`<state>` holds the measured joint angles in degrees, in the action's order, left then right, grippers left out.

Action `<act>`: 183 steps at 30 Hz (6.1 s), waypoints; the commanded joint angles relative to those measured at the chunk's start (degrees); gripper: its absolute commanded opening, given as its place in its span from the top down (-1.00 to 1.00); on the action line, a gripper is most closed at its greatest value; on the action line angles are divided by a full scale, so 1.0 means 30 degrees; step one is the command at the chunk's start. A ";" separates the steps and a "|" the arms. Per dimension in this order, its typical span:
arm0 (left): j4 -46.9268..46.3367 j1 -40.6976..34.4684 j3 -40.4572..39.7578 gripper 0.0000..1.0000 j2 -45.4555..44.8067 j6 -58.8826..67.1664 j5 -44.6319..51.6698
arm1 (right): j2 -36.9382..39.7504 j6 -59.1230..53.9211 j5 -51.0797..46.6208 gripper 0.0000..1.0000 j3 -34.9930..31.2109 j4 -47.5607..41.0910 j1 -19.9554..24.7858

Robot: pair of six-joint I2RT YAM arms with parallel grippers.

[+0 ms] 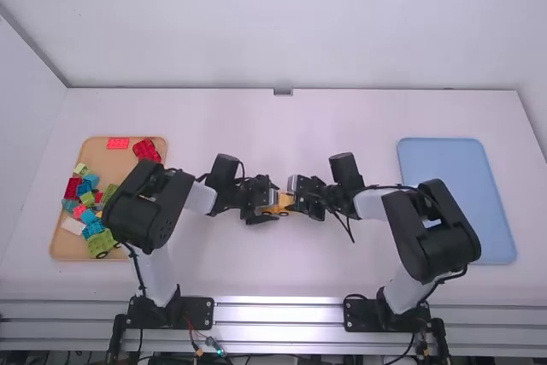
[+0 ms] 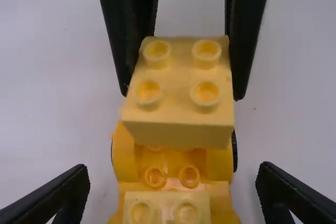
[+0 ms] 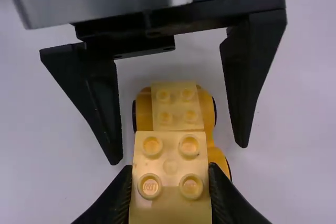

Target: Assemble lego blocks to make yellow taxi

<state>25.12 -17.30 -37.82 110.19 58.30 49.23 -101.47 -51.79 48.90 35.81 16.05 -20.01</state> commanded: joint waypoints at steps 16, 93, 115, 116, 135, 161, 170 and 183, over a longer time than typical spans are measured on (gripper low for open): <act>0.0393 0.0809 -0.0262 -0.68 0.1683 -0.0641 0.1763 | -0.0736 0.0015 0.0248 0.94 -0.0036 0.0605 0.0051; -0.0561 0.0270 -0.0051 0.07 0.1683 0.0525 0.1778 | -0.0743 -0.0321 -0.1763 0.43 -0.0058 0.0073 -0.1348; -0.0372 0.0270 -0.0051 0.05 0.1683 0.0510 0.1778 | -0.0743 0.0335 -0.0517 0.24 -0.0051 0.0160 -0.0969; -0.0372 0.0262 -0.0051 0.06 0.1683 0.0517 0.1778 | -0.0736 0.0328 -0.0401 0.24 -0.0051 0.0168 -0.0896; -0.0379 0.0270 -0.0051 0.05 0.1683 0.0517 0.1785 | -0.0743 0.0393 -0.0634 0.55 -0.0036 -0.0146 -0.0714; -0.1224 0.0262 -0.0051 -0.01 0.1683 0.1872 0.1778 | -0.0736 0.0160 -0.0444 -0.08 0.1231 -0.2783 -0.0714; -0.1217 0.0262 -0.0051 -0.03 0.1683 0.1858 0.1756 | -0.0401 -0.0758 0.3286 -0.25 0.2259 -0.2841 -0.0699; -0.1064 0.0189 -0.0051 -0.03 0.1683 0.1603 0.1705 | -0.0270 -0.0175 -0.0867 1.00 0.2193 -0.3832 -0.1603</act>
<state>22.13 -16.14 -38.30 114.37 62.63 56.16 -103.04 -52.66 48.58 42.04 4.47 -24.67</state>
